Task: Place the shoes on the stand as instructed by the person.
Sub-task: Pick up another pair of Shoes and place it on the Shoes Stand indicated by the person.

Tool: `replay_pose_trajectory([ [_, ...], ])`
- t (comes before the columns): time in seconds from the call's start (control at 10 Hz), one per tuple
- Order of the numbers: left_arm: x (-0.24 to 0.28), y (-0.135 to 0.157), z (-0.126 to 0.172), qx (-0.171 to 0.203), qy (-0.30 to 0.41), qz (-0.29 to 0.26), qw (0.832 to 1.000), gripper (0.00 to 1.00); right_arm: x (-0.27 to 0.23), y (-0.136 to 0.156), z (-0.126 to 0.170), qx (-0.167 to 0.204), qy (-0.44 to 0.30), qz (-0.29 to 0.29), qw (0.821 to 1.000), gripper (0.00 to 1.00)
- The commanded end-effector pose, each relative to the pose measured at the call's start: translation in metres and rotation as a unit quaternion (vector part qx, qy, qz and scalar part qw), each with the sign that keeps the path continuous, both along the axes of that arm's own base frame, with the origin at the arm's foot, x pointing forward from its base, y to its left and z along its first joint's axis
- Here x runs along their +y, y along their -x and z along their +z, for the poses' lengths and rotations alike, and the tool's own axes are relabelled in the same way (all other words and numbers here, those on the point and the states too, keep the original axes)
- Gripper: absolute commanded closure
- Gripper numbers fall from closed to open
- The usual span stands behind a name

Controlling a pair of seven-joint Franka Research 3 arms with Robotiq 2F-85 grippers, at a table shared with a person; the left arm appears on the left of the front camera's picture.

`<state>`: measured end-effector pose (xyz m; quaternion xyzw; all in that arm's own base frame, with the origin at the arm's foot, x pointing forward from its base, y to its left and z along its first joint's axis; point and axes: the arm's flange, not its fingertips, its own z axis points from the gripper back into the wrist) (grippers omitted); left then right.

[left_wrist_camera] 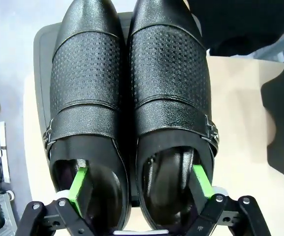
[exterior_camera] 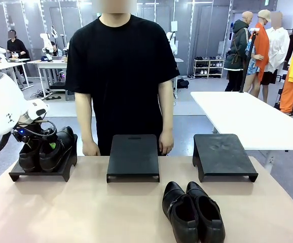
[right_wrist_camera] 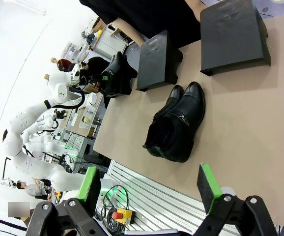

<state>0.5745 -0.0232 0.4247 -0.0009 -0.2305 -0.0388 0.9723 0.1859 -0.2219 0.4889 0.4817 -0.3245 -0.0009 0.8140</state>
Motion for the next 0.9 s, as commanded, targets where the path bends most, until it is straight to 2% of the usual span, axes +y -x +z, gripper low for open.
replay_pose_trajectory([
  [0.0, 0.001, -0.003, 0.000, 0.000, -0.002, -0.001, 1.000, 0.00, 0.000, 0.000, 0.001, -0.012, 0.001, 0.000, 1.000, 0.00],
  [0.1, 0.000, 0.000, 0.000, 0.000, 0.000, 0.000, 1.000, 0.00, 0.000, 0.000, 0.001, -0.012, 0.001, 0.000, 1.000, 0.00],
  [0.2, 0.007, 0.014, 0.029, 0.025, 0.045, -0.021, 0.998, 0.00, 0.000, 0.000, 0.001, -0.012, 0.001, 0.000, 1.000, 0.00],
  [0.3, 0.024, 0.031, 0.044, 0.031, 0.054, -0.021, 0.998, 0.00, 0.000, 0.000, 0.001, -0.012, 0.001, 0.000, 1.000, 0.00],
  [0.5, 0.062, 0.075, 0.061, 0.053, 0.121, -0.046, 0.990, 0.00, 0.000, 0.000, 0.001, -0.012, 0.001, 0.000, 1.000, 0.00],
  [0.7, 0.103, 0.122, 0.072, 0.063, 0.232, -0.085, 0.967, 0.00, 0.000, 0.000, 0.001, -0.012, 0.001, 0.000, 1.000, 0.00],
  [0.8, 0.125, 0.146, 0.072, 0.054, 0.287, -0.105, 0.951, 0.00, 0.000, 0.000, 0.001, -0.012, 0.001, 0.000, 1.000, 0.00],
])
